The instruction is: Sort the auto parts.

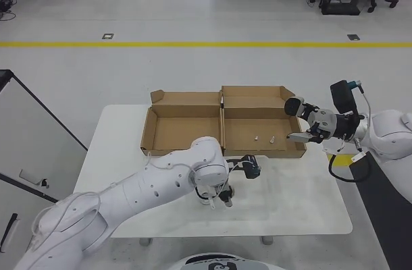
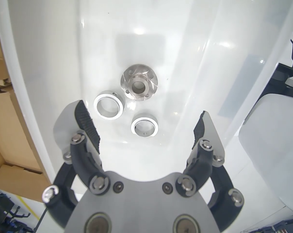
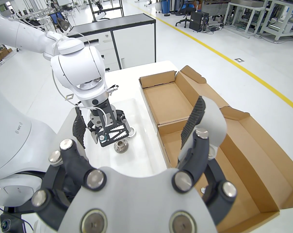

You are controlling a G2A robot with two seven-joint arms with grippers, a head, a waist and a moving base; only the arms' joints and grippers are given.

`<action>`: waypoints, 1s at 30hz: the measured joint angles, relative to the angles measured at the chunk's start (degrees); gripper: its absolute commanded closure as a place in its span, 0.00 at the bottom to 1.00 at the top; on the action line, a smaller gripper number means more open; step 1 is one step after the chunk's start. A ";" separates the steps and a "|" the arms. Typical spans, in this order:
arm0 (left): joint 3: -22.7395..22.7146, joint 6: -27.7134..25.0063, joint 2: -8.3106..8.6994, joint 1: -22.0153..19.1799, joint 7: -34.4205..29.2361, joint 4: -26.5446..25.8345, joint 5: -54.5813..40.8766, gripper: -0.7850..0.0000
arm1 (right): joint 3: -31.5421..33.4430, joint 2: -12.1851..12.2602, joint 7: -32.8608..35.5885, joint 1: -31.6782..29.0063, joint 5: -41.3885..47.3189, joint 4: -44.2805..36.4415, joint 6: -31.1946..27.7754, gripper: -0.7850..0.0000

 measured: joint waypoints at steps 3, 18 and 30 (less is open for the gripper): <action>0.58 0.13 -0.78 -0.58 0.77 1.20 0.16 0.00 | 0.00 0.00 0.00 0.00 0.00 0.00 0.00 0.00; 1.94 -1.12 -3.16 -1.24 3.52 6.80 0.28 0.00 | 0.00 0.00 0.00 0.00 0.00 0.00 0.00 0.00; 1.91 -1.98 -3.37 0.02 4.90 8.02 2.56 0.22 | 0.00 0.00 0.00 0.00 0.00 0.00 0.00 0.00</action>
